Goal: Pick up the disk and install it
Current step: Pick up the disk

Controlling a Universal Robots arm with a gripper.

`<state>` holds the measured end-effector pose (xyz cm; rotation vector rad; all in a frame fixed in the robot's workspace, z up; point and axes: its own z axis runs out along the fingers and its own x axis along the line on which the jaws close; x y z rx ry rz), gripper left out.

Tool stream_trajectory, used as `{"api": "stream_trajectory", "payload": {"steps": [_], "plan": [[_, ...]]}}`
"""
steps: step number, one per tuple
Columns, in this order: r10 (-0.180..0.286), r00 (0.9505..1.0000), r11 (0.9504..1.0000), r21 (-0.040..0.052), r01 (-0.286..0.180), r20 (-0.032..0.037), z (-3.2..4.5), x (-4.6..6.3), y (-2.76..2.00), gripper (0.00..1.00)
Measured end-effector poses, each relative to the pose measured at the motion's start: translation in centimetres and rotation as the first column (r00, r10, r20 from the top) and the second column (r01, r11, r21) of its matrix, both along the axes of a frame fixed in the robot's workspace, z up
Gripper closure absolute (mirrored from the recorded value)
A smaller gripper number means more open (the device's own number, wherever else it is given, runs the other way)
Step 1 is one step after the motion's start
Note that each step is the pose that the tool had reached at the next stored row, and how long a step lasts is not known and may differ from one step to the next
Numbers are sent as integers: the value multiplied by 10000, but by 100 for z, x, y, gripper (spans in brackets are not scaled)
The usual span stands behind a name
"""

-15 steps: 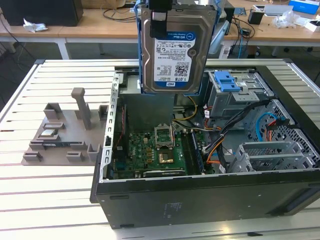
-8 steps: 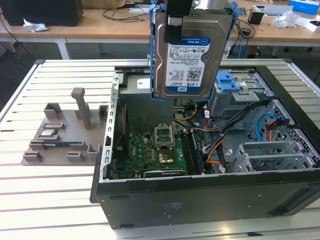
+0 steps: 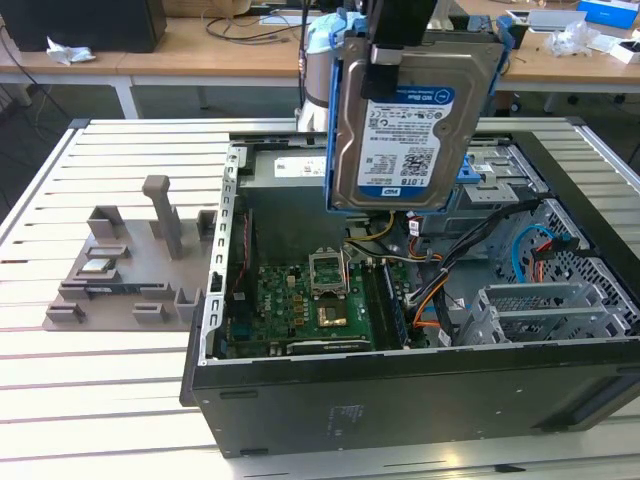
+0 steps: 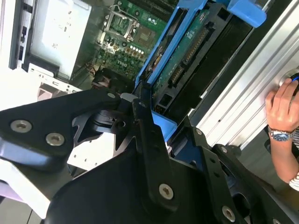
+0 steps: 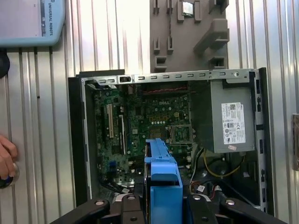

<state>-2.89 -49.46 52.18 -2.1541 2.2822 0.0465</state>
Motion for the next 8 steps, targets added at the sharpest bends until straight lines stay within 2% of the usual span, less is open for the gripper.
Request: {"api": "stream_trajectory", "payload": {"steps": [8], "plan": [[-1,10000,10000,1,1,-5,-2,280,0,63]]}}
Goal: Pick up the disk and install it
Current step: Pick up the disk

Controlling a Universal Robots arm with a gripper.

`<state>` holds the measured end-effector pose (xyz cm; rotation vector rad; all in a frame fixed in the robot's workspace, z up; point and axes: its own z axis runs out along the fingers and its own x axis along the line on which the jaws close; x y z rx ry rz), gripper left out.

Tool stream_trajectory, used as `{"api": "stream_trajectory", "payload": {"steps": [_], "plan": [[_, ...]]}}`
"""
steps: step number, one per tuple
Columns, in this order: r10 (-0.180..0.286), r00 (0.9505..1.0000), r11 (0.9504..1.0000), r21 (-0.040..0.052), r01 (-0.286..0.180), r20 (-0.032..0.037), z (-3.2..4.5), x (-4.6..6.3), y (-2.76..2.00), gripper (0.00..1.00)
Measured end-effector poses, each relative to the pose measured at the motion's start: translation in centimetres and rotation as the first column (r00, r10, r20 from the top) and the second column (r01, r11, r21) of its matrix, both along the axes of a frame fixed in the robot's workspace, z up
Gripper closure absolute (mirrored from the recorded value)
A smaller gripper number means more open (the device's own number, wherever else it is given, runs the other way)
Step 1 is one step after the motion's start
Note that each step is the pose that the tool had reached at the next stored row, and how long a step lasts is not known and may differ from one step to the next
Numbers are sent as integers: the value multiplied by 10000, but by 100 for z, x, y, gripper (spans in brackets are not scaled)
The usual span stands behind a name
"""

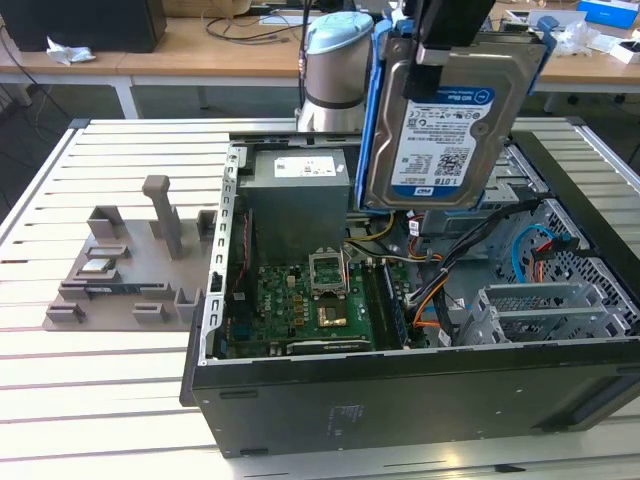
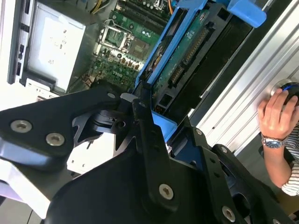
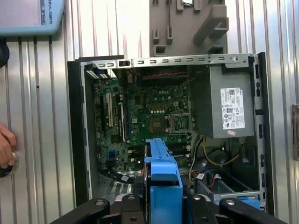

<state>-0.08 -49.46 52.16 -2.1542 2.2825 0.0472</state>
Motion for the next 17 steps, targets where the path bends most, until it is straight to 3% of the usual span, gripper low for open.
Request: {"api": "stream_trajectory", "payload": {"steps": [3,17], "plan": [[-1,10000,10000,0,1,-1,0,115,0,63],[-1,10000,10000,0,1,-2,-3,442,0,63]]}}
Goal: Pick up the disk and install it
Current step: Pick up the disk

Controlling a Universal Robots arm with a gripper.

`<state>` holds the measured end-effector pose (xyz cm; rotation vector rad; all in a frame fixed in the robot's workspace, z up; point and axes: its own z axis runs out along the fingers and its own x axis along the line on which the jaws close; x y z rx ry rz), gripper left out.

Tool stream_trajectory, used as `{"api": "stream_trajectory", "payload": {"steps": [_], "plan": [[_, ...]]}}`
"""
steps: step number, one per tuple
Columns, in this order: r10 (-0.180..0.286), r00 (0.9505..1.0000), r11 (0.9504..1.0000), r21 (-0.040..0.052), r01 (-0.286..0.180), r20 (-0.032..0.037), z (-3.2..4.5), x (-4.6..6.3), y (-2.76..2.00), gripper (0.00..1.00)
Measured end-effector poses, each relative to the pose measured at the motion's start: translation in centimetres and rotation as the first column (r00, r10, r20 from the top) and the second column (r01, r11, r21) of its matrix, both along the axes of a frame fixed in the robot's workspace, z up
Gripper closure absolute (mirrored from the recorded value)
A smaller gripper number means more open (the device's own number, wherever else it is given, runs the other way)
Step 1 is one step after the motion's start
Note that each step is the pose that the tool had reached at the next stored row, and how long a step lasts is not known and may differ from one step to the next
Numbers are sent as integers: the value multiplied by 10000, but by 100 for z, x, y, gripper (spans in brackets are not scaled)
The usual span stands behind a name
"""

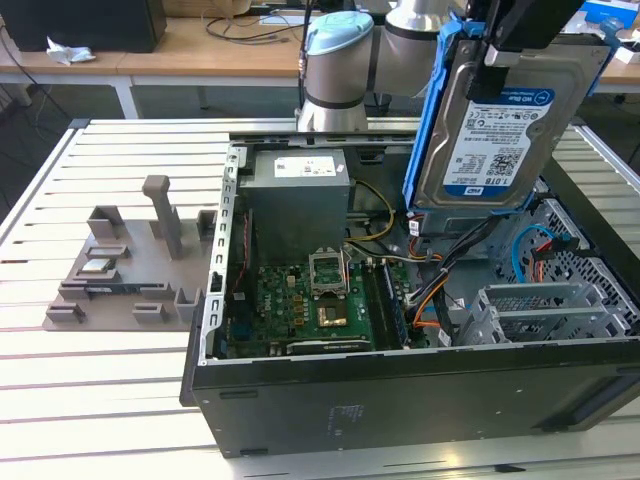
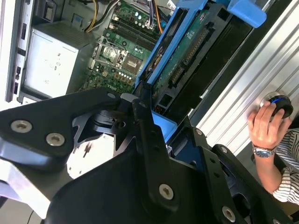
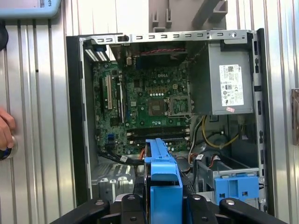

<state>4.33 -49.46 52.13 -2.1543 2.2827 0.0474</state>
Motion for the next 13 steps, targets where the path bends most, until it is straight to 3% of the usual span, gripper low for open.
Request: {"api": "stream_trajectory", "payload": {"steps": [13], "plan": [[1,10000,10000,1,-1,-1,-3,330,0,63]]}}
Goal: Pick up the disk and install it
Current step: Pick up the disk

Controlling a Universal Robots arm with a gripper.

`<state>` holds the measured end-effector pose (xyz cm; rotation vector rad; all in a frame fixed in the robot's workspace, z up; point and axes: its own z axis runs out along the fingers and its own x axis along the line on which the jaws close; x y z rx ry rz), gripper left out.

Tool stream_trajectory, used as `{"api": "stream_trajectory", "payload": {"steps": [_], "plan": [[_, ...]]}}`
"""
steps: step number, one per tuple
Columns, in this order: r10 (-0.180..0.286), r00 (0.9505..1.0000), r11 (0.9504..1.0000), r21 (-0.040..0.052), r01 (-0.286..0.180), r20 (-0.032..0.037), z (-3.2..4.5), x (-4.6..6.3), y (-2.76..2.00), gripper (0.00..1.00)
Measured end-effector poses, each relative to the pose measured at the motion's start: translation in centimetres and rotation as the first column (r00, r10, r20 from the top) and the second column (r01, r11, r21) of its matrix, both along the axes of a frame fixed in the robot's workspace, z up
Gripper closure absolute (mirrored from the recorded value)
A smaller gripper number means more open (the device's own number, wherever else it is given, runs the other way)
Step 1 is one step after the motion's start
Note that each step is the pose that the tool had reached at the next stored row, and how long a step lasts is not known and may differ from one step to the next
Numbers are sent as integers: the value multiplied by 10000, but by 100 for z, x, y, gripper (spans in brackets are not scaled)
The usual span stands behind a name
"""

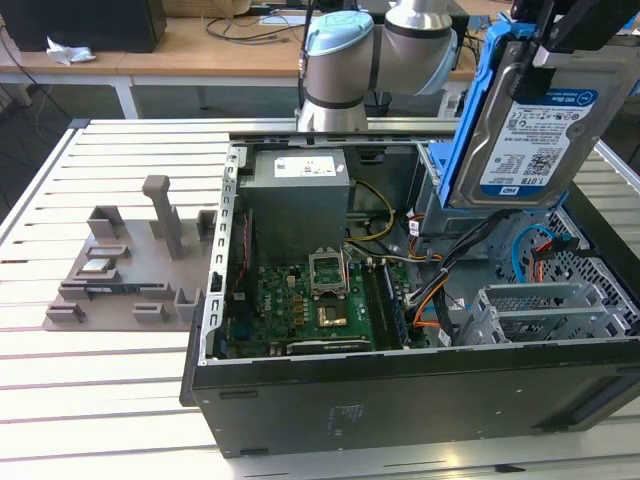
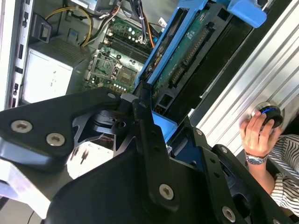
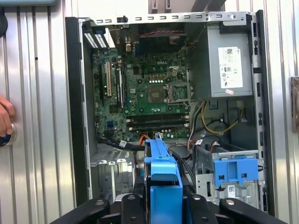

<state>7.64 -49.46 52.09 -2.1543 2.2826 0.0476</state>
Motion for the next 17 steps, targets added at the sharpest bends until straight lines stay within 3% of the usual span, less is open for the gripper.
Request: {"api": "stream_trajectory", "payload": {"steps": [13,15,17], "plan": [[0,10000,10000,0,0,0,-8,329,-1,63],[-2,10000,10000,0,2,-1,-15,335,-52,63],[-1,10000,10000,-1,1,0,-18,335,-172,63]]}}
